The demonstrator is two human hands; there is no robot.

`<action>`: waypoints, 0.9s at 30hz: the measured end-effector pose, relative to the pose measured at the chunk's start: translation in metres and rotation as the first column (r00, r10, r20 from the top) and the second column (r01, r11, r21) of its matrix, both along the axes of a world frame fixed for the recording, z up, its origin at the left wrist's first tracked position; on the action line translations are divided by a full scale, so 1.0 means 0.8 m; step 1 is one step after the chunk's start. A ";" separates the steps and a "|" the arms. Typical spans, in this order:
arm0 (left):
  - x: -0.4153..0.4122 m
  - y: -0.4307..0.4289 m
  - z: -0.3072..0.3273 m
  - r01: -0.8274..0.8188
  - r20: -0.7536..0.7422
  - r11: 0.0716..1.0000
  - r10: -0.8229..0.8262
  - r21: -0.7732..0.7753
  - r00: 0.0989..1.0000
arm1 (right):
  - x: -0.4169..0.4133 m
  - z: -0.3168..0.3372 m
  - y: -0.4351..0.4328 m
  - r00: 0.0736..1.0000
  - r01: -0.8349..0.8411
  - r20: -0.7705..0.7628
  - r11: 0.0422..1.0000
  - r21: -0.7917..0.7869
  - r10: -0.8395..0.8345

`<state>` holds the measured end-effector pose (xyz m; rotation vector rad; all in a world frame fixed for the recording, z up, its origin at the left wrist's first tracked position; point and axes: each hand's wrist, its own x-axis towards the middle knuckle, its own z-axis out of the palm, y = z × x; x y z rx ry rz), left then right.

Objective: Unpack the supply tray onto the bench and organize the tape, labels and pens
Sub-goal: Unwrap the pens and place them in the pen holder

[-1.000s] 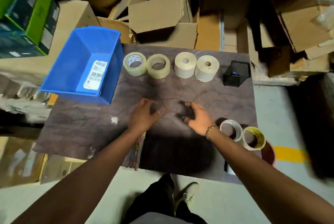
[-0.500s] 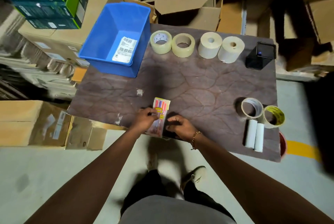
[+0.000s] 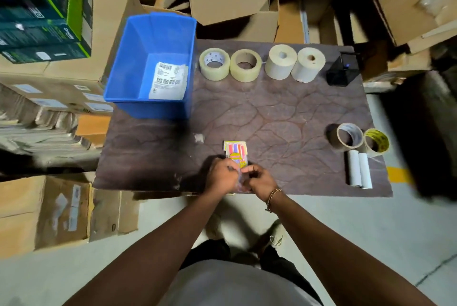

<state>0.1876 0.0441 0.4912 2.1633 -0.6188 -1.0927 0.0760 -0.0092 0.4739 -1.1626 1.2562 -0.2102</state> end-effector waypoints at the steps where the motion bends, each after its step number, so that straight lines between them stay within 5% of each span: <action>1: 0.001 -0.002 0.002 -0.016 -0.029 1.000 0.015 -0.006 0.999 | -0.001 0.004 0.000 1.000 -0.002 0.010 1.000 -0.012 0.002; 3: 0.003 -0.009 0.003 -0.087 -0.195 0.996 0.085 -0.002 0.977 | -0.004 0.012 -0.005 1.000 0.016 0.019 0.999 -0.031 -0.015; 6: 0.005 -0.023 0.025 -0.238 -0.519 0.971 0.205 0.003 0.830 | -0.007 0.033 -0.016 0.984 0.158 0.082 0.987 -0.005 -0.158; 8: 0.010 -0.036 0.046 -0.274 -0.621 0.961 0.191 -0.040 0.760 | -0.006 0.060 -0.021 0.950 0.245 0.180 0.966 0.076 -0.255; 10: 0.012 -0.052 0.068 -0.236 -0.608 0.963 0.110 -0.131 0.786 | -0.005 0.084 -0.031 0.931 0.279 0.227 0.959 0.060 -0.285; 13: 0.014 -0.077 0.102 -0.146 -0.501 0.950 -0.013 -0.278 0.866 | -0.006 0.117 -0.061 0.990 0.137 0.073 0.922 -0.362 -0.118; 15: 0.015 -0.090 0.126 -0.099 -0.584 0.956 -0.085 -0.276 0.808 | -0.006 0.138 -0.079 0.964 -0.239 -0.251 0.681 -0.692 0.084; 17: 0.020 -0.101 0.139 -0.112 -0.685 0.962 -0.093 -0.249 0.722 | 0.000 0.159 -0.082 0.825 -0.561 -0.526 0.412 -0.718 0.207; 19: 0.026 -0.109 0.145 -0.166 -0.725 0.964 -0.037 -0.208 0.688 | 0.006 0.178 -0.080 0.722 -0.692 -0.628 0.282 -0.665 0.290; 20: 0.029 -0.112 0.146 -0.203 -0.737 0.961 -0.001 -0.187 0.676 | 0.006 0.184 -0.081 0.721 -0.689 -0.596 0.285 -0.666 0.352; 22: 0.036 -0.114 0.148 -0.270 -0.786 0.943 0.016 -0.193 0.618 | 0.002 0.199 -0.084 0.843 -0.516 -0.291 0.525 -0.677 0.453; 24: 0.041 -0.113 0.153 -0.343 -0.834 0.906 -0.019 -0.247 0.552 | -0.005 0.215 -0.092 0.944 -0.169 0.156 0.834 -0.526 0.290; 27: 0.044 -0.115 0.156 -0.336 -0.788 0.896 -0.025 -0.290 0.615 | -0.007 0.229 -0.101 0.948 0.064 0.317 0.960 -0.272 0.027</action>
